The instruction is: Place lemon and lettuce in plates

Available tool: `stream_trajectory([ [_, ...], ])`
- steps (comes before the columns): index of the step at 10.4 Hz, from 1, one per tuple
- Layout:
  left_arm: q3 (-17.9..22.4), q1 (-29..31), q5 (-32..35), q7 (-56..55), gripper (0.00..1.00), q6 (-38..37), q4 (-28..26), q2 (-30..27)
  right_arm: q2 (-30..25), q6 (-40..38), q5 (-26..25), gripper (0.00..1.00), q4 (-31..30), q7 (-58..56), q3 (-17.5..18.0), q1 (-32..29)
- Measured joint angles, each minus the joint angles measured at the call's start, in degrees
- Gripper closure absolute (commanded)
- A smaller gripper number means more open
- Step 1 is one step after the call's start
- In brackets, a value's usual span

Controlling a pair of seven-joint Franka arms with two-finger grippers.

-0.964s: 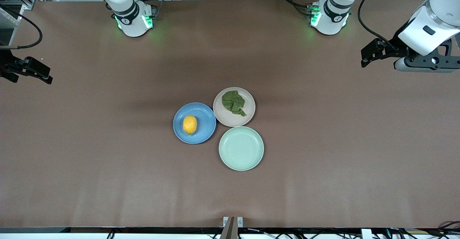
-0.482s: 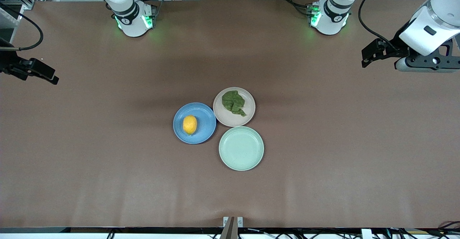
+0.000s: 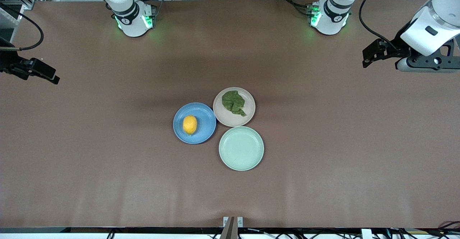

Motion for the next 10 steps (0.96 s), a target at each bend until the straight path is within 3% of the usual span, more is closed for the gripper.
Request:
stream_trajectory([
  [10,0.0,0.0,0.0,0.0,0.00,0.0,0.0,0.0,0.0,0.0,0.0,0.00,0.0,-2.5,0.3,0.0],
])
